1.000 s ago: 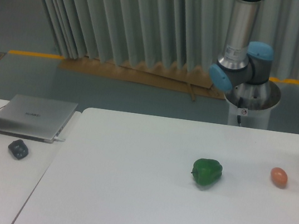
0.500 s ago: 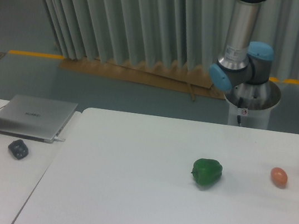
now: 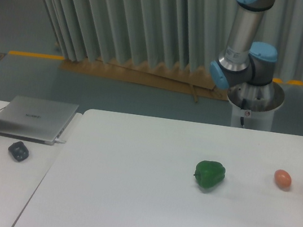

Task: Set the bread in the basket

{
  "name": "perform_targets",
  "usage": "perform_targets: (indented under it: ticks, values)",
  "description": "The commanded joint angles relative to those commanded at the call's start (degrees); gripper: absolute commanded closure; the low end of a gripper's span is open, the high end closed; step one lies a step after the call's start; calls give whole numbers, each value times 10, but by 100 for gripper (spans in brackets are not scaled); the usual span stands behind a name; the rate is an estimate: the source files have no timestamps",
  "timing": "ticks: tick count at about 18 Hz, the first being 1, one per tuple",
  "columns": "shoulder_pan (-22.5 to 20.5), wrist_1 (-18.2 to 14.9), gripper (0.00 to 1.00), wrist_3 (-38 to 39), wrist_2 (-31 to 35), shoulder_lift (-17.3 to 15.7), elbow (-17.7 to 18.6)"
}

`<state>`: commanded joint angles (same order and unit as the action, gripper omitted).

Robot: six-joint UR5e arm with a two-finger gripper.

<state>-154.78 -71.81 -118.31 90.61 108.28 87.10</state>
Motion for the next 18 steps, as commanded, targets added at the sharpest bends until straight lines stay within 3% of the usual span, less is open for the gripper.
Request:
perform_targets:
  ticks: [18]
  values:
    - [-7, -7, 0, 3, 0, -20, 7]
